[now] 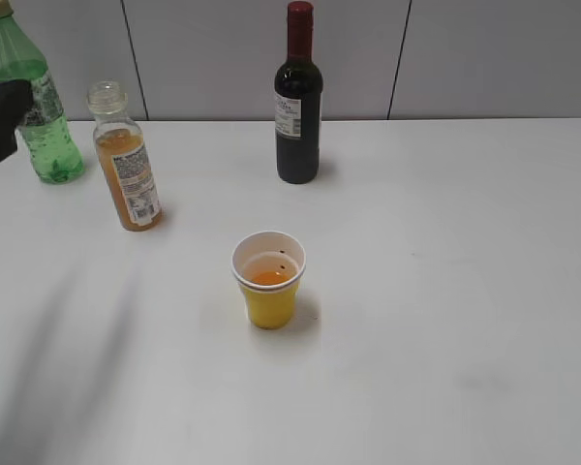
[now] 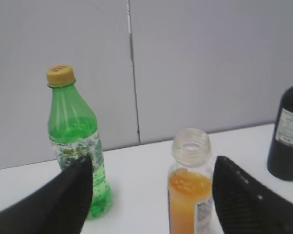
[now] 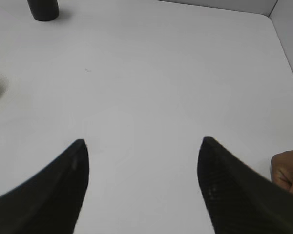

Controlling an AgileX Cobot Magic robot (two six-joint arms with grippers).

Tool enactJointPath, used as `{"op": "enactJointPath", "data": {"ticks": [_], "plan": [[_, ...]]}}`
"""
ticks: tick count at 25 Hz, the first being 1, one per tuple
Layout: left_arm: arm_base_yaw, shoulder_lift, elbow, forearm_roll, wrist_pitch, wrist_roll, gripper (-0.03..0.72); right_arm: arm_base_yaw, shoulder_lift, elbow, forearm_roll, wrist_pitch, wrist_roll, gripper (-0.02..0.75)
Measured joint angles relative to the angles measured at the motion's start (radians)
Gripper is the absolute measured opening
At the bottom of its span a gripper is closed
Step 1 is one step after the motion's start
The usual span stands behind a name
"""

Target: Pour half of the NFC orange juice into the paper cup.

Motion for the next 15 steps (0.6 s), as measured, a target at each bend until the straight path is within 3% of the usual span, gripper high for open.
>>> {"op": "enactJointPath", "data": {"ticks": [4, 15], "plan": [[0.041, -0.058, -0.070, 0.084, 0.228, 0.001, 0.577, 0.000, 0.000, 0.000, 0.000, 0.000, 0.000, 0.526], [0.249, -0.215, -0.227, 0.286, 0.742, -0.105, 0.573, 0.000, 0.000, 0.000, 0.000, 0.000, 0.000, 0.526]]}}
